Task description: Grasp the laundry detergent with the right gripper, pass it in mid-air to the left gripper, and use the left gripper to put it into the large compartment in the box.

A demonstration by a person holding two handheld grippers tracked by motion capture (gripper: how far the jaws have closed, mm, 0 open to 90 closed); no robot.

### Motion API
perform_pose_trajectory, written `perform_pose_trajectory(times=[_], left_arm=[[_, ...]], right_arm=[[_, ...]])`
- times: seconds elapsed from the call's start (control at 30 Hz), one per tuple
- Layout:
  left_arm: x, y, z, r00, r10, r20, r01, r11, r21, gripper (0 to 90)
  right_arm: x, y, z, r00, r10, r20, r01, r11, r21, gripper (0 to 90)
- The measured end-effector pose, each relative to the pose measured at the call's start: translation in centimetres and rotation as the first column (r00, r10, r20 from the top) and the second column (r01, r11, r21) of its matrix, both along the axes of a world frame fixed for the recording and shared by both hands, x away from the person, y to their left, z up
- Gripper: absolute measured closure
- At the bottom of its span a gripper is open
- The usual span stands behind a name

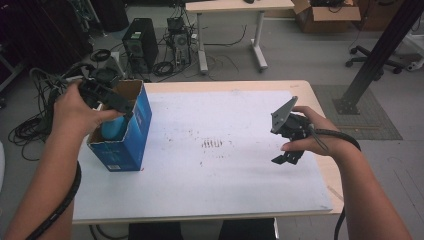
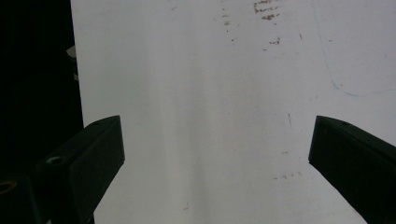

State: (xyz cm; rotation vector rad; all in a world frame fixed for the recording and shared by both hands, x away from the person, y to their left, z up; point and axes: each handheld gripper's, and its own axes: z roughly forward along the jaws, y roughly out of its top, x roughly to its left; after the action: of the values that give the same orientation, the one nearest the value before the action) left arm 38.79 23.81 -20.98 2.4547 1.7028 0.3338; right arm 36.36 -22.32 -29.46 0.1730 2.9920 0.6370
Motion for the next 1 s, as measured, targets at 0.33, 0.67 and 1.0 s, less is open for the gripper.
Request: perform_pose_trajectory(times=[0.33, 0.67, 1.0], left_arm=[[-0.2, -1.7, 1.8, 0.9959, -0.089, 0.017, 0.089, 0.9960, 0.013, 0.2], [-0.1, -5.2, 4.5, 0.9641, -0.265, -0.009, 0.265, 0.9640, -0.020, 0.2], [0.2, -8.3, 5.5, 0.9073, -0.419, -0.036, 0.416, 0.9070, -0.065, 0.2]], right_arm=[[0.0, -0.1, 0.5, 1.0000, -0.005, 0.003, 0.005, 1.000, -0.006, 3.4], [0.1, 0.0, 1.1, 0.9999, -0.009, 0.010, 0.009, 1.000, -0.013, 3.3], [0.2, -0.1, 1.2, 0.9999, -0.015, 0.005, 0.016, 1.000, -0.023, 3.4]])
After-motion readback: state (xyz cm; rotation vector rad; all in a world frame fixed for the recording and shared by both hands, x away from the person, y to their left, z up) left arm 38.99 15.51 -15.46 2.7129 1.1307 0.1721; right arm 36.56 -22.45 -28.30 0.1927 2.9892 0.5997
